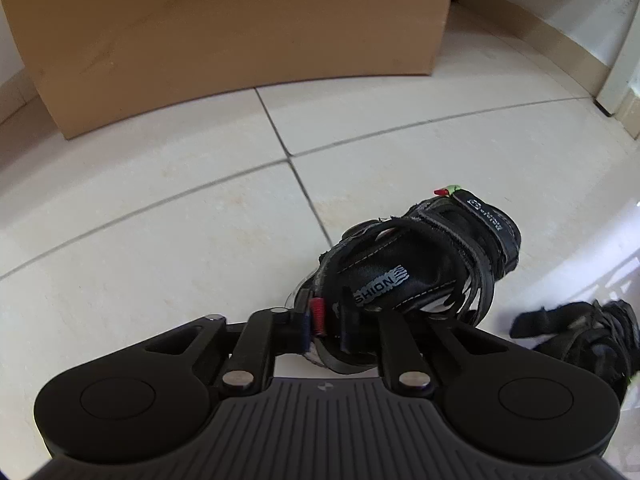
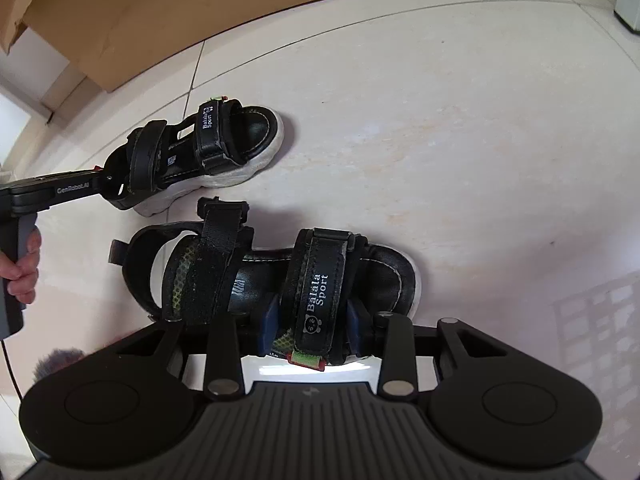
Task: Organize scattered shoes
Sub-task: 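Grasp one black sandal with the right tool while the left tool grasps the other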
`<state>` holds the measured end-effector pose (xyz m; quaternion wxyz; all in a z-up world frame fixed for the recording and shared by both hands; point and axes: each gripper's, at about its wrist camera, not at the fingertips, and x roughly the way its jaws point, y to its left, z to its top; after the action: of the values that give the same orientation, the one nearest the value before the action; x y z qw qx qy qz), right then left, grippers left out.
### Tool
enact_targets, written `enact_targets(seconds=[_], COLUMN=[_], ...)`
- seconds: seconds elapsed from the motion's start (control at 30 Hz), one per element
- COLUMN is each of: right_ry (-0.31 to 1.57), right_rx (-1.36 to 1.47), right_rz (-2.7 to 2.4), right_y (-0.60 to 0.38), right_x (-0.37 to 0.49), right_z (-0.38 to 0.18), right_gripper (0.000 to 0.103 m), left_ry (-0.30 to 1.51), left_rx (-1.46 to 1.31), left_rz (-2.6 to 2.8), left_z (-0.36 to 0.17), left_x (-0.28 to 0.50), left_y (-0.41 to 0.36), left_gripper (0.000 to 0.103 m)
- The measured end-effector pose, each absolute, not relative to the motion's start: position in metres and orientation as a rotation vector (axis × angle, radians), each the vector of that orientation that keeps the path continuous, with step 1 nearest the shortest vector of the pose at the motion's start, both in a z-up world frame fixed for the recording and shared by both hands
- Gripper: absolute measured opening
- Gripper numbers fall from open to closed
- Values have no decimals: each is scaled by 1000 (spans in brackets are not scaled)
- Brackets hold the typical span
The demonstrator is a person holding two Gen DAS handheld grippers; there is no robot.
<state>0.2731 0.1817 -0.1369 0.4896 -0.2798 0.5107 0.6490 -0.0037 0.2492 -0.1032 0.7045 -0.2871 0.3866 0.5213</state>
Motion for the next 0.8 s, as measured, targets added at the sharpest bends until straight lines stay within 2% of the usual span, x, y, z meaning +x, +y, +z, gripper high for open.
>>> enact_targets(seconds=[0.27, 0.8], right_ry=[1216, 1208], right_rx=[-807, -1018], right_rz=[1589, 1441], right_y=[155, 30], right_x=[331, 497], right_z=[-133, -135], right_gripper=[40, 41], left_ry=[897, 998], left_rx=[-647, -594], left_rz=[1040, 757], left_z=[-106, -116], left_x=[57, 226], left_y=[196, 105], left_gripper=[13, 13])
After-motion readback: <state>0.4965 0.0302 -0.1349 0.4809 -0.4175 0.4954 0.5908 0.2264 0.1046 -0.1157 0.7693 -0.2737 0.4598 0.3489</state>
